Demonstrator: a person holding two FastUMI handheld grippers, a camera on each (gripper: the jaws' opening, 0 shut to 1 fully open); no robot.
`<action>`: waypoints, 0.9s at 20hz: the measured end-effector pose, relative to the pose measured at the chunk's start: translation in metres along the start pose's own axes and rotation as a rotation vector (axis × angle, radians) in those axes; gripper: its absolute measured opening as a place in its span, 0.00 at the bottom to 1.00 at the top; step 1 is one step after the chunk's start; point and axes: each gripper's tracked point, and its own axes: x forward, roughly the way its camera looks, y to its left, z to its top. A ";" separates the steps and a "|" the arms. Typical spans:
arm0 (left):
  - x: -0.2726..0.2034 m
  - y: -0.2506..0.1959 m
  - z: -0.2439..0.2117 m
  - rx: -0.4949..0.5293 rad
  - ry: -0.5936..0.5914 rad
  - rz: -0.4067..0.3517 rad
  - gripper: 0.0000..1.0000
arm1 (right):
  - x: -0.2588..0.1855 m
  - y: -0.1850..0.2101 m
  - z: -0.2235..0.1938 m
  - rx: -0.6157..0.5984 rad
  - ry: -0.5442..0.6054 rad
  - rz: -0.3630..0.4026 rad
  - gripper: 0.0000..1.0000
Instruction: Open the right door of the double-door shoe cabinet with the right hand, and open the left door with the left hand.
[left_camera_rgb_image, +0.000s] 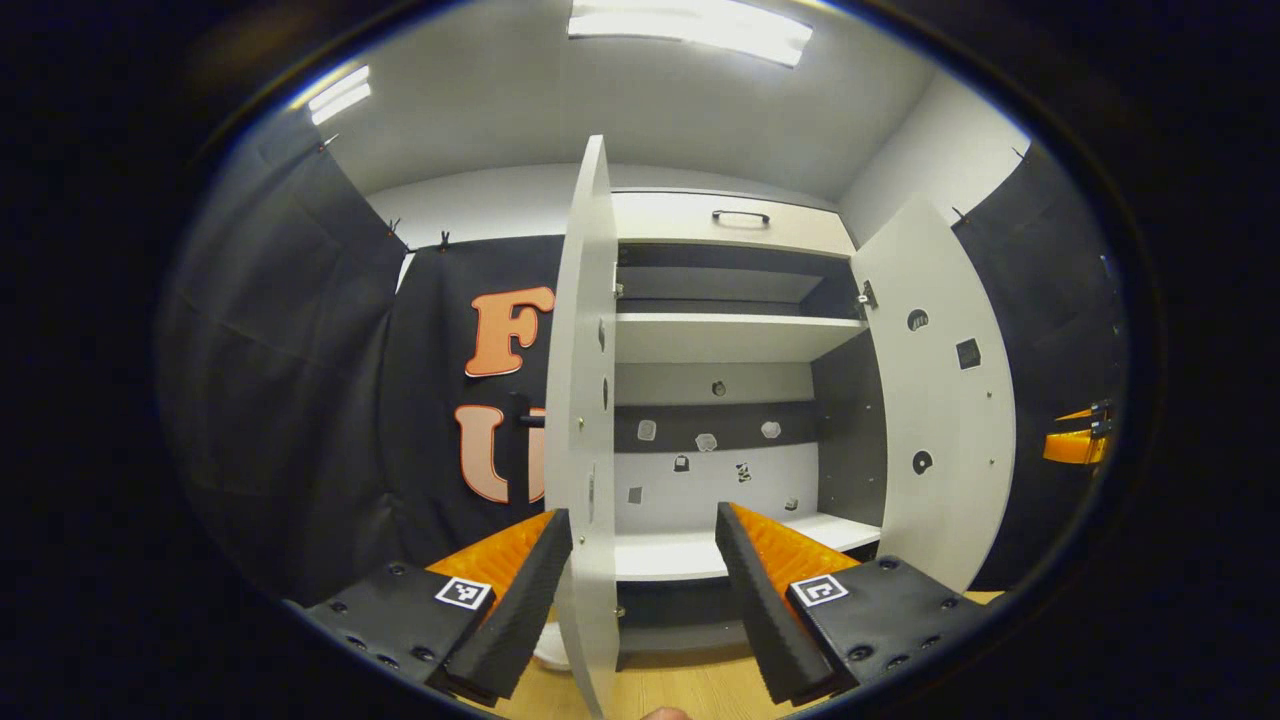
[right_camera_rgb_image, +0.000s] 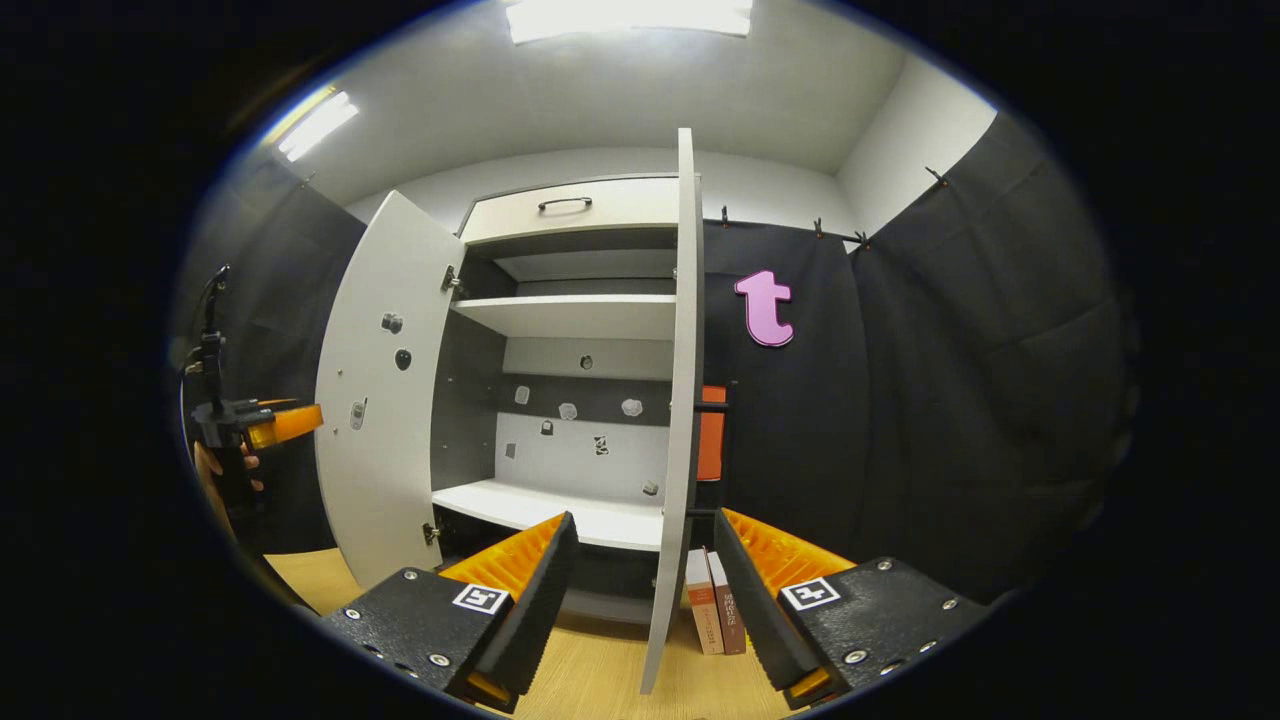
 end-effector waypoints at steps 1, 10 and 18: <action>0.000 -0.001 -0.001 0.013 -0.001 0.002 0.94 | -0.002 0.002 -0.003 -0.007 0.002 -0.002 0.85; 0.000 -0.036 -0.023 0.040 0.021 -0.060 0.95 | -0.013 0.004 -0.032 -0.050 -0.024 -0.016 0.92; 0.007 -0.039 -0.022 0.065 -0.015 -0.050 0.98 | -0.001 -0.016 -0.050 -0.062 -0.008 -0.030 0.94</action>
